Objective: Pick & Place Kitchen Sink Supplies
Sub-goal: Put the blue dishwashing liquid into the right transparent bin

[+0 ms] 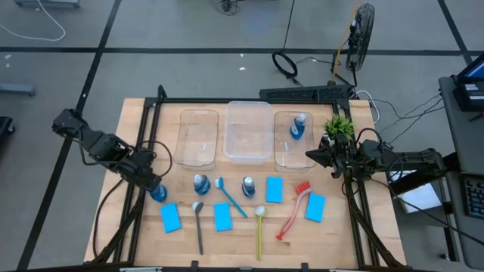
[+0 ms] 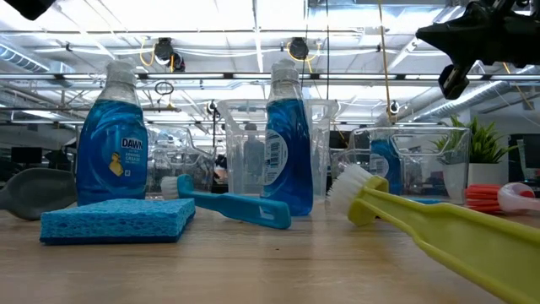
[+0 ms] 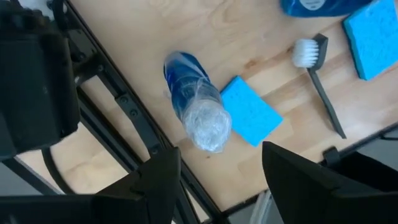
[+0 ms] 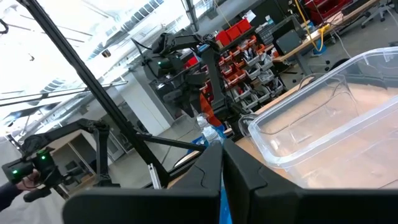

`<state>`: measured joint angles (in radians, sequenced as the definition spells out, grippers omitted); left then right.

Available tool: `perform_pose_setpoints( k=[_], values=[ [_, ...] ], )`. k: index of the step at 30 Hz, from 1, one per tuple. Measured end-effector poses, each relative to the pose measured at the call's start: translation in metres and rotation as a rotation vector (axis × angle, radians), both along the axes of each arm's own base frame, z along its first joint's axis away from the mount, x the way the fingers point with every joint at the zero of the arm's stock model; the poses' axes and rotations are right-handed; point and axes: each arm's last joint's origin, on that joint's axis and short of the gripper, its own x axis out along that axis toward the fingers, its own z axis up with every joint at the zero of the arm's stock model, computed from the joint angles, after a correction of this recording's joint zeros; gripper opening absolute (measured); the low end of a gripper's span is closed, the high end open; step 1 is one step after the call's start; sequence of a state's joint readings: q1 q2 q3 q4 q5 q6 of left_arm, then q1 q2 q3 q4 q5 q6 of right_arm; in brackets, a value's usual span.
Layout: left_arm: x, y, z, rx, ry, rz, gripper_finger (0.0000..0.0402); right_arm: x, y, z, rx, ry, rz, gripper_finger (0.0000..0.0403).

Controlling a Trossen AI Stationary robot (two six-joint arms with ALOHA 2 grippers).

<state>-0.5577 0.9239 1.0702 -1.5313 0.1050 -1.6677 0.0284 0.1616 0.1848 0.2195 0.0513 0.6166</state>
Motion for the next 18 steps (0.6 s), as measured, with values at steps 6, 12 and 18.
perform_pose_setpoints(
  k=[6, 12, 18],
  values=[
    [0.009, -0.007, -0.005, 0.081, 0.007, -0.035, 0.0227, 0.000, 0.000, 0.000, 0.000, 0.000, 0.000, 0.0000],
    [0.019, -0.015, -0.012, 0.097, 0.068, -0.078, 0.0227, 0.000, 0.000, 0.000, 0.000, 0.000, 0.000, 0.0000],
    [0.021, -0.017, -0.016, 0.117, 0.132, -0.110, 0.0227, 0.000, 0.000, 0.000, 0.000, 0.000, 0.000, 0.0000]
  ],
)
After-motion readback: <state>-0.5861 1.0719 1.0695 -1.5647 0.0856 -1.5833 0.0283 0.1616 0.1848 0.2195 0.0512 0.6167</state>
